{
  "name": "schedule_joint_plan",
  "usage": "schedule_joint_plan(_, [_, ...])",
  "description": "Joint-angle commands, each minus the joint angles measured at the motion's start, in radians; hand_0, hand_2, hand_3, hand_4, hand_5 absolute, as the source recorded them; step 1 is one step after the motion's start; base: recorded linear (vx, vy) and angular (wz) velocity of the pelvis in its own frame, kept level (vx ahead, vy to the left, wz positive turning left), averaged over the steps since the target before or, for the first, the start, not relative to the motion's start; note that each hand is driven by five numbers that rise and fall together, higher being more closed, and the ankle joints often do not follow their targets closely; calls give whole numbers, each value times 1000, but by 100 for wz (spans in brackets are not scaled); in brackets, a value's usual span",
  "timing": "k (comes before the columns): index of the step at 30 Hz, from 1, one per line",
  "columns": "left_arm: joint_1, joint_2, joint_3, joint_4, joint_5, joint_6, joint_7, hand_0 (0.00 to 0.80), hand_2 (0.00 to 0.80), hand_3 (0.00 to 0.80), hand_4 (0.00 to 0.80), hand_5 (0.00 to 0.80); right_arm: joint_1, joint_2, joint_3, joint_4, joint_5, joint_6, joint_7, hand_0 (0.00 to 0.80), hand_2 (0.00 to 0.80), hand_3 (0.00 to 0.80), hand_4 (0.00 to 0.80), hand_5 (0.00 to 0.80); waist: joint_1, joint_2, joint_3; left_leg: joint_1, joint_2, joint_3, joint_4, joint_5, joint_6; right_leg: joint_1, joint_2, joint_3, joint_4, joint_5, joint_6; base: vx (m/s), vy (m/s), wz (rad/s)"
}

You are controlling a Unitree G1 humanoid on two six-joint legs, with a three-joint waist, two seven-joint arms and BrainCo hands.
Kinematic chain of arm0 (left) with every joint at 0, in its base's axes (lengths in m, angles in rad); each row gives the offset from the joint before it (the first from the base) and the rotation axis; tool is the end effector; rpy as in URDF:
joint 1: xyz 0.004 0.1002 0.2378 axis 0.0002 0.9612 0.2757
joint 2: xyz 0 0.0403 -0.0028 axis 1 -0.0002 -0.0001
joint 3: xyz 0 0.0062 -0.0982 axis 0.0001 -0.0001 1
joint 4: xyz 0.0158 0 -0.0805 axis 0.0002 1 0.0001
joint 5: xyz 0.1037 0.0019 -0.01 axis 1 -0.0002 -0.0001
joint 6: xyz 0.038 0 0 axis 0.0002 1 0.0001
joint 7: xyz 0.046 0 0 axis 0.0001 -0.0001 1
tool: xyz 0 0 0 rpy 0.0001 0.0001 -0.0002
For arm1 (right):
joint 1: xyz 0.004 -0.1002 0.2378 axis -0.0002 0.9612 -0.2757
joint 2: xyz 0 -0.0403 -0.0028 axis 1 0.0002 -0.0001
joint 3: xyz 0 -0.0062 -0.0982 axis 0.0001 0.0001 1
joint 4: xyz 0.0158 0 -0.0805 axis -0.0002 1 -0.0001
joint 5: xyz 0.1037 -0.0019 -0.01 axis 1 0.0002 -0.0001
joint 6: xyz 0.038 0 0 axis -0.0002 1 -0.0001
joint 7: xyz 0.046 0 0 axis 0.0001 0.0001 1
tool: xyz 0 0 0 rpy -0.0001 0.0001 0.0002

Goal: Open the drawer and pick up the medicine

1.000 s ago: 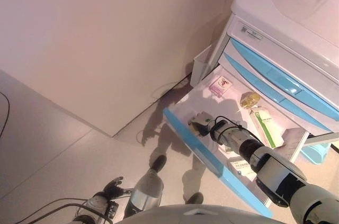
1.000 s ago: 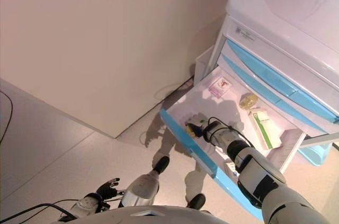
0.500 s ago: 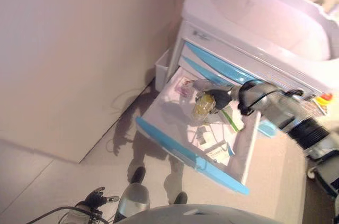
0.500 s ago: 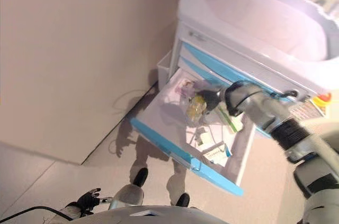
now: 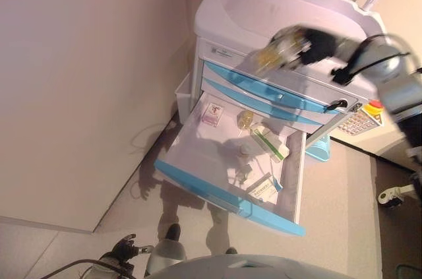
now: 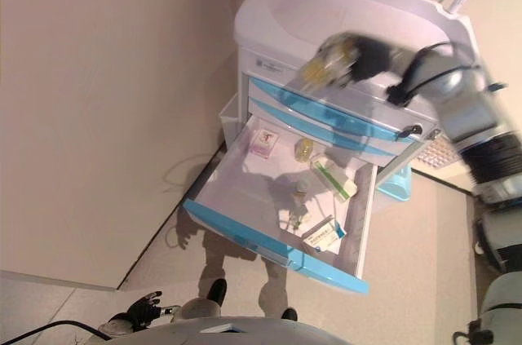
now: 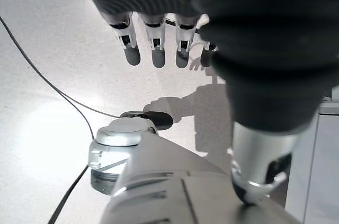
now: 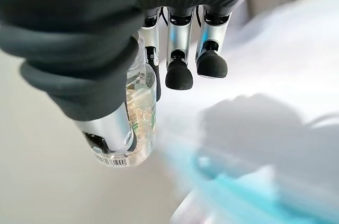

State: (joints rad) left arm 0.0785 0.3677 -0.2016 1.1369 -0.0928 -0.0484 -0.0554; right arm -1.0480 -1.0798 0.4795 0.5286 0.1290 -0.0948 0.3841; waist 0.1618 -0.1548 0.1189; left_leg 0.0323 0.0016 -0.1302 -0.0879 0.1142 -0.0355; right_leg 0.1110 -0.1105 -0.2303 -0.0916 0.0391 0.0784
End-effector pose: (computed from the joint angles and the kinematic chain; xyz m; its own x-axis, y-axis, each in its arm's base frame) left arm 0.0614 0.2600 -0.1024 0.3766 0.1925 -0.9062 0.1418 0.9547 0.2617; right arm 0.3068 -0.2785 0.2951 0.9576 0.2799 0.0676 -0.0647 0.4378 -0.8967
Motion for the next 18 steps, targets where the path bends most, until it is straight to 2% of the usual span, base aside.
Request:
schedule_joint_plan(1, [0,24,-58,75,19,-9,-18,0,0,0,0,0,-161,-86,64,81,74,20,-69,800,800,800,800,800,13,-9,-40,38,-48,46,1,-120,39,-5,31,-20,56,-18,13,0,0,0])
schedule_joint_plan(5, [-1,28,-75,87,18,-3,-22,0,0,0,0,0,-243,-80,124,219,61,46,-87,800,800,800,800,800,25,-9,-38,42,-51,39,1,-122,39,1,31,-27,53,-18,13,28,-8,0])
schedule_joint_plan(6, [-4,30,-90,93,13,-2,-24,0,0,0,0,0,-279,-61,149,301,19,48,-99,800,800,800,800,800,38,-7,-36,44,-53,32,1,-123,39,4,31,-32,51,-20,12,47,1,4])
schedule_joint_plan(10, [-4,27,-122,96,7,-7,-22,0,0,0,0,0,-356,-14,201,450,-38,59,-155,800,800,800,800,800,69,0,-25,45,-57,12,1,-122,40,12,30,-46,46,-24,8,47,10,8])
schedule_joint_plan(14, [-3,32,-134,91,2,-11,-25,0,0,0,0,0,-404,1,237,530,-120,86,-218,800,800,800,800,800,93,5,-12,40,-60,-7,1,-120,40,14,30,-60,44,-28,7,23,0,18])
schedule_joint_plan(18, [4,41,-138,82,1,-14,-25,0,0,0,0,0,-439,5,294,568,-208,114,-223,800,800,800,800,800,114,3,0,30,-60,-25,1,-116,39,13,32,-72,41,-31,5,29,-10,17])
